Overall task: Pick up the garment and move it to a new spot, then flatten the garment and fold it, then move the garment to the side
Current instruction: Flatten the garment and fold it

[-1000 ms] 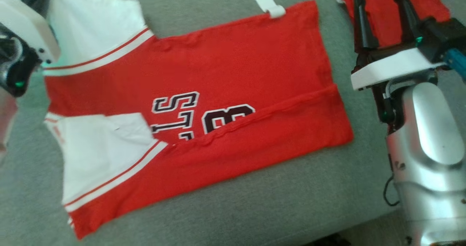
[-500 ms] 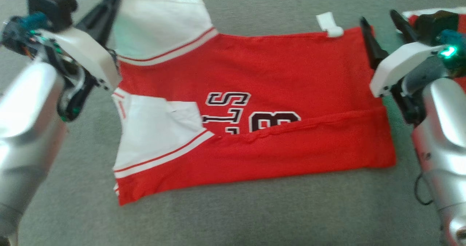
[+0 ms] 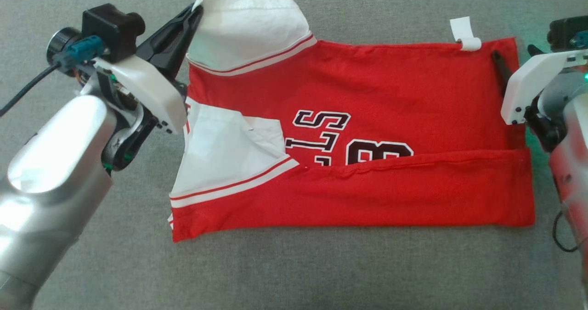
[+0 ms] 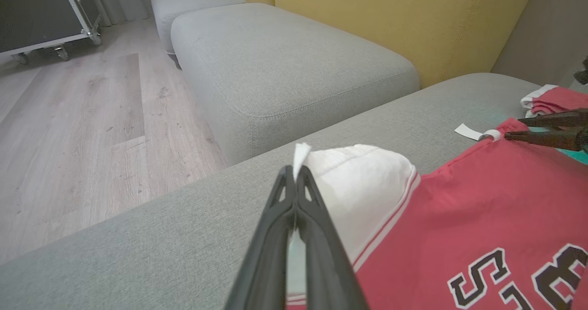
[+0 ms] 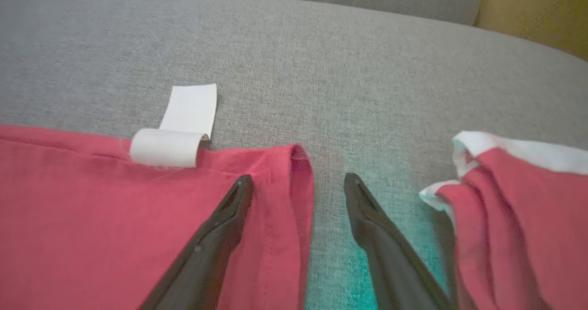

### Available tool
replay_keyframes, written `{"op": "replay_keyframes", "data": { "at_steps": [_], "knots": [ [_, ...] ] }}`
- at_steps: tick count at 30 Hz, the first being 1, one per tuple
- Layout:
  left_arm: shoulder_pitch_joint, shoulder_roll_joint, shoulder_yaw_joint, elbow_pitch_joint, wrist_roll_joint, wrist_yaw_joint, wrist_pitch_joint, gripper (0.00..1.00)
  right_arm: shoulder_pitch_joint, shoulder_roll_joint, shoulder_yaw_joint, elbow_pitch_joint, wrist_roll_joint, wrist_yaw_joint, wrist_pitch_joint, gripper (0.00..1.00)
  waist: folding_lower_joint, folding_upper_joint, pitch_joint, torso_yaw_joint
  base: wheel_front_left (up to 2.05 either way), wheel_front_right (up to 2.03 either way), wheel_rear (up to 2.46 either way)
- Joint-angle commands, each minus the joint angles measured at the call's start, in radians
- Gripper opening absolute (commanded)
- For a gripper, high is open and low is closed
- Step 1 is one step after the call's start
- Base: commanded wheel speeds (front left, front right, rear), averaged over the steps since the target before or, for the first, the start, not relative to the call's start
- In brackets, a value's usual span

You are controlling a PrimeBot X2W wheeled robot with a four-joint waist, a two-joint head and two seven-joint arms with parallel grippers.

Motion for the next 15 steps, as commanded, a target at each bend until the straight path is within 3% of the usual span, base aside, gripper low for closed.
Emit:
{"op": "replay_keyframes", "data": {
  "at_steps": [1, 10, 11, 12, 13, 15],
  "knots": [
    [-0.036, 0.044, 0.039, -0.035, 0.009, 0.006, 0.006, 0.0, -0.039, 0.0, 0.011, -0.005, -0.007, -0.001, -0.015, 1.0, -0.0001, 0.0, 0.008, 0.003, 0.0, 0.0, 0.0],
    [-0.047, 0.039, 0.029, -0.042, 0.011, 0.01, 0.016, 0.0, -0.087, 0.012, 0.039, 0.084, 0.002, -0.001, -0.053, 1.0, -0.0001, 0.0, 0.023, 0.016, 0.0, 0.0, 0.0],
    [-0.048, 0.038, 0.029, -0.037, 0.011, 0.01, 0.017, 0.0, -0.089, 0.014, 0.048, 0.094, 0.01, -0.001, -0.051, 0.75, -0.0001, 0.0, 0.022, 0.017, 0.0, 0.0, 0.0],
    [-0.049, 0.038, 0.029, -0.031, 0.01, 0.011, 0.017, 0.0, -0.092, 0.015, 0.057, 0.102, 0.017, -0.001, -0.051, 0.12, -0.0001, 0.0, 0.02, 0.017, 0.0, 0.0, 0.0],
    [-0.049, 0.039, 0.03, -0.024, 0.009, 0.011, 0.016, 0.0, -0.095, 0.016, 0.064, 0.106, 0.025, -0.001, -0.058, 0.0, -0.0001, 0.0, 0.017, 0.016, 0.0, 0.0, 0.0],
    [-0.049, 0.045, 0.033, -0.008, 0.008, 0.013, 0.012, 0.0, -0.106, 0.016, 0.071, 0.111, 0.043, -0.001, -0.081, 0.0, -0.0001, 0.0, 0.011, 0.009, 0.0, 0.0, 0.0]
  ]
}}
